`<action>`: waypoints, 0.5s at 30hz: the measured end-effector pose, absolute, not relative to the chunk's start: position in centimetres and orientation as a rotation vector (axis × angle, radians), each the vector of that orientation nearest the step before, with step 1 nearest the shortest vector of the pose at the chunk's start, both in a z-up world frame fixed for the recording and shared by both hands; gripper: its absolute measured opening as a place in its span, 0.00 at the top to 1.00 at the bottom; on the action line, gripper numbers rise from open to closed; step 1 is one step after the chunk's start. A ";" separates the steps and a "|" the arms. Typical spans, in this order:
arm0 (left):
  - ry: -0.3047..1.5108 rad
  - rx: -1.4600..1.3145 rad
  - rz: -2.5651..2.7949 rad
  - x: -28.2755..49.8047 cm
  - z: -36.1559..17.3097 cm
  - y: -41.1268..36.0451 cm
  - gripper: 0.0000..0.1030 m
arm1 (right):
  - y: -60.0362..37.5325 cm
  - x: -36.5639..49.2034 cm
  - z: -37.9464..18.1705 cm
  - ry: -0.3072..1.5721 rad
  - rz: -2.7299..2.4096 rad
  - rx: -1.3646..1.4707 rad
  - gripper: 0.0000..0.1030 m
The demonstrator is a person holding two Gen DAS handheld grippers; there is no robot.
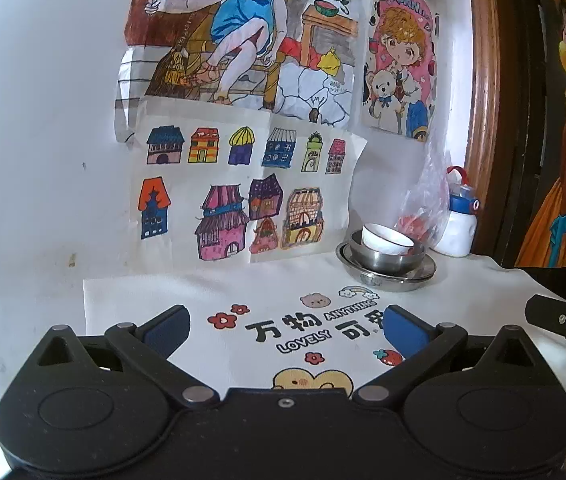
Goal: Organize plates and bowls
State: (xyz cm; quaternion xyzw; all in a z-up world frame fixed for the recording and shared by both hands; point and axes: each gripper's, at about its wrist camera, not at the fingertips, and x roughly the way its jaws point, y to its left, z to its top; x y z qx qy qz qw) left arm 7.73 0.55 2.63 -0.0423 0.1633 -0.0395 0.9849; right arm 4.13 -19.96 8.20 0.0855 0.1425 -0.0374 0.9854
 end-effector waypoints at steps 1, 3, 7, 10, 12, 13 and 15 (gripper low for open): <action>0.330 -0.087 -0.078 7.7 2.6 0.6 0.01 | -20.0 4.1 8.2 0.286 -0.076 0.171 0.00; 0.331 -0.088 -0.077 7.5 2.4 0.6 0.01 | -20.0 4.0 8.1 0.287 -0.076 0.174 0.00; 0.335 -0.085 -0.069 7.4 2.2 0.7 0.01 | -20.0 4.0 8.1 0.287 -0.076 0.174 0.00; 0.336 -0.087 -0.064 7.3 2.1 0.8 0.01 | -19.9 3.9 7.8 0.292 -0.074 0.176 0.00; 0.336 -0.086 -0.061 7.3 2.1 0.8 0.01 | -19.8 3.8 7.5 0.298 -0.074 0.177 0.00; 0.337 -0.086 -0.060 7.3 2.0 0.8 0.01 | -19.8 3.7 7.4 0.301 -0.074 0.179 0.00; 0.339 -0.087 -0.060 7.3 2.0 0.8 0.01 | -19.7 3.7 7.2 0.305 -0.072 0.182 0.00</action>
